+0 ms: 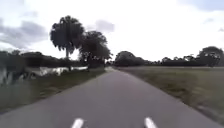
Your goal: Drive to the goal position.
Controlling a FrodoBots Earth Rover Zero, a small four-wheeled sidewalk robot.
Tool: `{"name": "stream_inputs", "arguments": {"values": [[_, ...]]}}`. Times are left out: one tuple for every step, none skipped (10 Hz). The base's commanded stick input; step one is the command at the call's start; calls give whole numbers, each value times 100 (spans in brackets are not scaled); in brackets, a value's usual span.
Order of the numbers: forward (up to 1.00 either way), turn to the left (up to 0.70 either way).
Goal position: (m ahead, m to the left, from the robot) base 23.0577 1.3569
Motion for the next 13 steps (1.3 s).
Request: {"name": "stream_inputs", "arguments": {"values": [[85,0],[85,0],[85,0],[85,0],[85,0],[85,0],[85,0],[85,0],[85,0],[85,0],[85,0],[85,14],[85,29]]}}
